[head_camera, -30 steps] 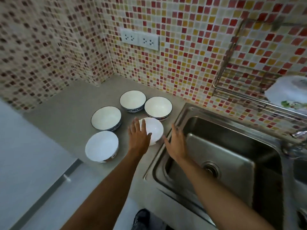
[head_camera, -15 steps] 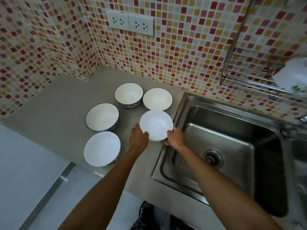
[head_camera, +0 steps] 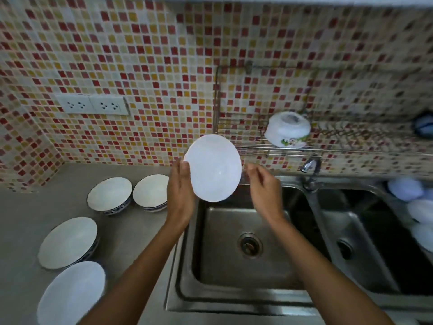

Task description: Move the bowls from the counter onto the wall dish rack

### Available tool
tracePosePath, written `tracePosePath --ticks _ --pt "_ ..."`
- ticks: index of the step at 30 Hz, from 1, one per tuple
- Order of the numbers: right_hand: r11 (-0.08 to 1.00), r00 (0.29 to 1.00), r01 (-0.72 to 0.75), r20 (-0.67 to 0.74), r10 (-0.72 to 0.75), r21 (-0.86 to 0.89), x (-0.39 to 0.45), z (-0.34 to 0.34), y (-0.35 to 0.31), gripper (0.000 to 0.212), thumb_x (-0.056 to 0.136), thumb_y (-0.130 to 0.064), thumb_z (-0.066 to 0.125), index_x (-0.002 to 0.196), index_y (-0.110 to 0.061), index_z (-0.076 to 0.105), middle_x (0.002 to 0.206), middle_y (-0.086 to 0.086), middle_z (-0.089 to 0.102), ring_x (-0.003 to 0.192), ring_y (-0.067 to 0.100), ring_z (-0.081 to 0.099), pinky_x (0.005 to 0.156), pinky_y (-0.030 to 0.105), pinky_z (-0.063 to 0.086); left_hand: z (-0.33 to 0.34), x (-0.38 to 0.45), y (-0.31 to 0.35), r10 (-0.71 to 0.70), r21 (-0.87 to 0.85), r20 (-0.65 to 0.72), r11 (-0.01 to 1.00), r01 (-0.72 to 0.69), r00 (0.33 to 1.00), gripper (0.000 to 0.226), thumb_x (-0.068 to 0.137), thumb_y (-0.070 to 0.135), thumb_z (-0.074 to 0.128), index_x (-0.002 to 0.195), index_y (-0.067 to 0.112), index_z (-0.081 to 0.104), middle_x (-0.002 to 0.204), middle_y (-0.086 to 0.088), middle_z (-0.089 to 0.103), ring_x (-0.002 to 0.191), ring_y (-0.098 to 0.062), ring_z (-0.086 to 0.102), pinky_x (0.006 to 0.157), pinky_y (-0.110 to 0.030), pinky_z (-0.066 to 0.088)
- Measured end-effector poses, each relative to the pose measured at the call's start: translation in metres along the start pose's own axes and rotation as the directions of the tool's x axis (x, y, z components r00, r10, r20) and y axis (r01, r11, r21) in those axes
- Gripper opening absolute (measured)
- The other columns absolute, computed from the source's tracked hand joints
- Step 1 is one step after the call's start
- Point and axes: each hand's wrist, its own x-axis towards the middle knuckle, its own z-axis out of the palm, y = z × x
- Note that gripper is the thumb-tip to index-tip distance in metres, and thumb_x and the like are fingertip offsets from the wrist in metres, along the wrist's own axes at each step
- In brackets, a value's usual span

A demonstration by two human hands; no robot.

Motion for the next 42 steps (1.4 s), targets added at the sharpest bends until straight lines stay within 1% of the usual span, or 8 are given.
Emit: tracePosePath --ticks 3,7,11,17,22,25,30,42 --pt "0.970 0.966 0.154 -0.176 -0.188 -0.187 0.028 -0.043 -0.001 0.034 0.098 -0.029 0.047 0.124 -0.013 0.061 0.115 0.002 0.067 0.105 0.013 0.060 0.090 0.027 0.049 0.029 0.016 0.024 0.204 0.173 0.047 0.962 -0.209 0.978 0.043 0.092 0.054 0.036 0.128 0.030 0.043 0.129 0.003 0.051 0.115 -0.018 0.054 0.091 -0.039 0.055" --pt "0.817 0.945 0.180 -0.134 -0.298 -0.548 0.067 -0.081 0.023 0.044 0.096 -0.024 0.052 0.135 -0.004 0.049 0.138 0.018 0.053 0.132 0.032 0.045 0.110 0.042 0.033 0.071 0.041 0.049 0.435 0.377 0.161 0.802 -0.463 0.886 0.060 0.089 0.058 0.037 0.139 0.026 0.034 0.131 0.007 0.042 0.111 0.000 0.048 0.075 0.000 0.044" --pt "0.667 0.952 0.196 -0.023 -0.305 -0.719 0.094 -0.101 0.062 0.047 0.101 -0.027 0.039 0.138 -0.001 0.045 0.145 0.018 0.044 0.139 0.029 0.036 0.116 0.038 0.006 0.106 0.074 0.055 0.464 0.560 0.309 0.617 -0.553 0.830 0.069 0.086 0.057 0.051 0.142 0.022 0.030 0.140 -0.006 0.039 0.123 -0.016 0.045 0.096 -0.027 0.048" --pt "0.601 0.897 0.282 -0.018 -0.443 -0.748 0.103 -0.107 0.095 0.048 0.100 -0.031 0.032 0.135 -0.004 0.050 0.140 0.013 0.051 0.135 0.023 0.042 0.118 0.039 0.014 0.139 0.110 0.037 0.398 0.766 0.467 0.265 -0.586 0.790 0.084 0.081 0.055 0.060 0.146 0.014 0.026 0.146 -0.015 0.036 0.133 -0.029 0.036 0.106 -0.044 0.040" --pt "0.660 0.840 0.327 -0.112 -0.530 -0.676 0.107 -0.098 0.109 0.046 0.101 -0.028 0.032 0.133 -0.002 0.051 0.138 0.014 0.053 0.134 0.025 0.042 0.120 0.037 0.015 0.148 0.128 0.017 0.315 0.765 0.592 0.071 -0.641 0.742 0.084 0.075 0.052 0.069 0.140 0.008 0.039 0.137 -0.018 0.047 0.123 -0.035 0.046 0.095 -0.049 0.050" --pt "0.664 0.809 0.348 -0.146 -0.569 -0.661 0.110 -0.093 0.112 0.046 0.101 -0.027 0.032 0.133 -0.001 0.051 0.137 0.015 0.054 0.133 0.027 0.044 0.118 0.042 0.022 0.149 0.137 0.011 0.283 0.775 0.595 0.048 -0.631 0.753 0.082 0.073 0.048 0.073 0.138 0.009 0.041 0.137 -0.016 0.048 0.124 -0.034 0.044 0.101 -0.046 0.044" --pt "0.647 0.761 0.386 -0.169 -0.627 -0.658 0.112 -0.093 0.115 0.042 0.096 -0.019 0.043 0.132 0.001 0.052 0.137 0.016 0.054 0.133 0.028 0.045 0.120 0.038 0.015 0.152 0.140 0.005 0.269 0.793 0.560 0.100 -0.601 0.784 0.083 0.069 0.043 0.078 0.137 0.012 0.042 0.138 -0.014 0.046 0.126 -0.032 0.043 0.104 -0.043 0.041" --pt "0.641 0.772 0.388 -0.146 -0.618 -0.662 0.110 -0.093 0.118 0.041 0.097 -0.019 0.043 0.133 -0.001 0.053 0.137 0.015 0.054 0.135 0.027 0.042 0.118 0.043 0.021 0.154 0.138 0.002 0.221 0.827 0.492 0.183 -0.532 0.842 0.086 0.063 0.035 0.085 0.135 0.009 0.044 0.136 -0.016 0.044 0.126 -0.032 0.040 0.106 -0.042 0.040"
